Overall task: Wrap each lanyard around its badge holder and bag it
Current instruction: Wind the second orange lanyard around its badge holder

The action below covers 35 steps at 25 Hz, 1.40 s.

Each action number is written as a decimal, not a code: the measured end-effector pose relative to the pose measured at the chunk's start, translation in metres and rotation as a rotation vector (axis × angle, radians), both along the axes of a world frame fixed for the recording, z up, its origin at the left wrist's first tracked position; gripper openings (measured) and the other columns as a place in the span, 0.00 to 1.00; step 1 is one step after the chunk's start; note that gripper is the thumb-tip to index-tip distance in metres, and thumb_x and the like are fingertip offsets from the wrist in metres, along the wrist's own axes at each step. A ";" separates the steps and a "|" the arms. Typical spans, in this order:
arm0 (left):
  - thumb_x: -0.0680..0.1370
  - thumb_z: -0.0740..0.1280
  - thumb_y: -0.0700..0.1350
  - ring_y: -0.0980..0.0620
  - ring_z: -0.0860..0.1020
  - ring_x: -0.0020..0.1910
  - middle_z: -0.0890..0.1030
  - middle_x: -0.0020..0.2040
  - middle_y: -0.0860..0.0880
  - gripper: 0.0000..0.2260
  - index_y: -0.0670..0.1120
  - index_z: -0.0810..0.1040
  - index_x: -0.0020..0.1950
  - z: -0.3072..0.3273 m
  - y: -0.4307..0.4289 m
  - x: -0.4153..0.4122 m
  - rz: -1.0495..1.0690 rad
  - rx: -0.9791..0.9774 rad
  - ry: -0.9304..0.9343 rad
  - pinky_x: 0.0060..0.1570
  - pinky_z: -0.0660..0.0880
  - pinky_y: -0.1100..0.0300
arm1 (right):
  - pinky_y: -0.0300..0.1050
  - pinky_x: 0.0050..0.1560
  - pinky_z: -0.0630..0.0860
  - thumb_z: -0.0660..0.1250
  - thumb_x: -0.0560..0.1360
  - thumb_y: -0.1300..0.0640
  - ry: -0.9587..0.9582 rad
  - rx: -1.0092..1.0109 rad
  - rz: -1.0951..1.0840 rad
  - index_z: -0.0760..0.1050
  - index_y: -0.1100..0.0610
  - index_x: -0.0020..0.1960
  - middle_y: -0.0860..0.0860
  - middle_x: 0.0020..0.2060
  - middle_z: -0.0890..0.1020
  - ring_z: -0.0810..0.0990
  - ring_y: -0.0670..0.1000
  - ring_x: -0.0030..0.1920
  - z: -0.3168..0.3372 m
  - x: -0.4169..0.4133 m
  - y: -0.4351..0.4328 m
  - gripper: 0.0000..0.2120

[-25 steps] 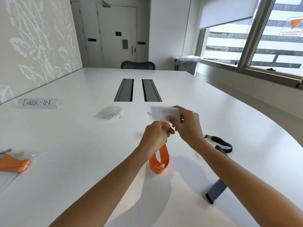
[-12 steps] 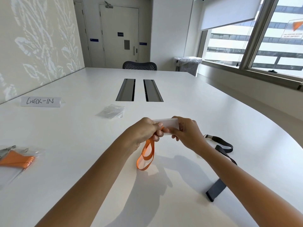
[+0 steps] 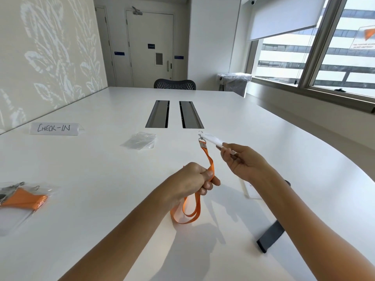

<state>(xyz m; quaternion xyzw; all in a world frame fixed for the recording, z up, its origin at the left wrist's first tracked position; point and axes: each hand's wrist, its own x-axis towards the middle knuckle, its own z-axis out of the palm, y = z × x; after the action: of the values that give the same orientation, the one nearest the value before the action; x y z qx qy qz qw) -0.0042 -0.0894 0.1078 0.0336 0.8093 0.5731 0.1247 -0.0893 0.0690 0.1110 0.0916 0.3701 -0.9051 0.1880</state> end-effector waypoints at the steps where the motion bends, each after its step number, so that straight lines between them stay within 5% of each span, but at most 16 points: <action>1: 0.84 0.55 0.43 0.59 0.69 0.24 0.71 0.23 0.56 0.17 0.43 0.78 0.41 -0.003 0.000 -0.001 0.012 0.052 -0.044 0.30 0.67 0.69 | 0.34 0.26 0.77 0.65 0.76 0.69 0.005 -0.044 0.026 0.73 0.72 0.58 0.60 0.33 0.80 0.80 0.49 0.26 0.005 0.001 0.001 0.11; 5: 0.84 0.52 0.43 0.57 0.67 0.27 0.70 0.24 0.54 0.17 0.44 0.74 0.41 -0.019 0.003 -0.006 0.131 0.217 -0.198 0.36 0.63 0.63 | 0.34 0.25 0.77 0.67 0.68 0.71 0.074 -0.145 0.033 0.78 0.74 0.44 0.61 0.37 0.81 0.80 0.49 0.27 0.023 0.003 0.003 0.07; 9: 0.84 0.53 0.45 0.57 0.70 0.29 0.73 0.30 0.51 0.18 0.45 0.76 0.40 -0.024 0.015 -0.007 0.198 0.023 -0.030 0.35 0.68 0.67 | 0.45 0.40 0.83 0.64 0.75 0.71 0.320 -0.050 -0.071 0.74 0.72 0.51 0.64 0.45 0.83 0.86 0.60 0.42 0.011 0.009 -0.010 0.06; 11: 0.84 0.54 0.46 0.57 0.72 0.30 0.74 0.30 0.53 0.18 0.47 0.76 0.38 -0.024 0.022 -0.003 0.202 -0.082 0.129 0.36 0.69 0.66 | 0.49 0.46 0.83 0.65 0.76 0.68 0.596 0.357 -0.239 0.74 0.69 0.52 0.58 0.45 0.83 0.85 0.60 0.45 -0.005 0.012 -0.016 0.06; 13: 0.83 0.54 0.46 0.58 0.72 0.29 0.74 0.29 0.55 0.18 0.48 0.77 0.37 -0.023 0.023 0.000 0.214 -0.150 0.279 0.36 0.68 0.66 | 0.35 0.34 0.77 0.66 0.76 0.63 0.814 0.933 -0.456 0.72 0.63 0.45 0.55 0.36 0.77 0.79 0.51 0.33 -0.021 0.012 -0.017 0.04; 16: 0.83 0.55 0.47 0.61 0.71 0.25 0.74 0.27 0.56 0.18 0.49 0.78 0.37 -0.018 0.015 0.000 0.179 -0.144 0.310 0.36 0.68 0.67 | 0.32 0.27 0.62 0.66 0.75 0.62 1.125 1.254 -0.448 0.72 0.57 0.42 0.49 0.27 0.73 0.68 0.46 0.26 -0.038 0.012 -0.014 0.05; 21: 0.83 0.56 0.44 0.59 0.68 0.24 0.71 0.25 0.57 0.18 0.45 0.79 0.38 -0.002 -0.006 -0.003 0.134 0.050 0.240 0.33 0.66 0.69 | 0.37 0.31 0.65 0.70 0.74 0.64 1.235 1.345 -0.384 0.77 0.57 0.41 0.48 0.29 0.76 0.70 0.48 0.31 -0.048 0.006 0.000 0.05; 27: 0.83 0.57 0.44 0.60 0.67 0.24 0.72 0.27 0.55 0.17 0.44 0.81 0.41 0.029 -0.024 -0.012 0.029 0.002 0.206 0.29 0.66 0.74 | 0.38 0.37 0.73 0.67 0.72 0.74 1.527 1.370 -0.089 0.79 0.61 0.42 0.50 0.36 0.82 0.75 0.48 0.34 -0.048 0.009 -0.003 0.09; 32: 0.82 0.59 0.42 0.60 0.68 0.24 0.83 0.32 0.57 0.14 0.34 0.80 0.50 0.051 -0.036 -0.036 0.057 0.041 0.185 0.27 0.66 0.74 | 0.34 0.39 0.71 0.69 0.71 0.71 1.439 1.293 0.100 0.81 0.57 0.43 0.42 0.35 0.82 0.76 0.44 0.34 -0.049 0.019 -0.008 0.10; 35: 0.82 0.61 0.41 0.62 0.73 0.27 0.85 0.40 0.55 0.13 0.33 0.81 0.49 0.050 -0.044 -0.049 0.139 -0.009 0.249 0.31 0.65 0.70 | 0.50 0.41 0.73 0.71 0.72 0.69 1.178 1.010 0.191 0.80 0.59 0.43 0.53 0.35 0.80 0.75 0.54 0.37 -0.045 0.023 -0.009 0.06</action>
<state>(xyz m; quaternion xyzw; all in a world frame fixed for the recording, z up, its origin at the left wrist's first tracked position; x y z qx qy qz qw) -0.0533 -0.1330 0.1579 0.0477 0.8213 0.5682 -0.0163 -0.0660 0.0605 0.0664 -0.3619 0.7823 -0.5063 -0.0271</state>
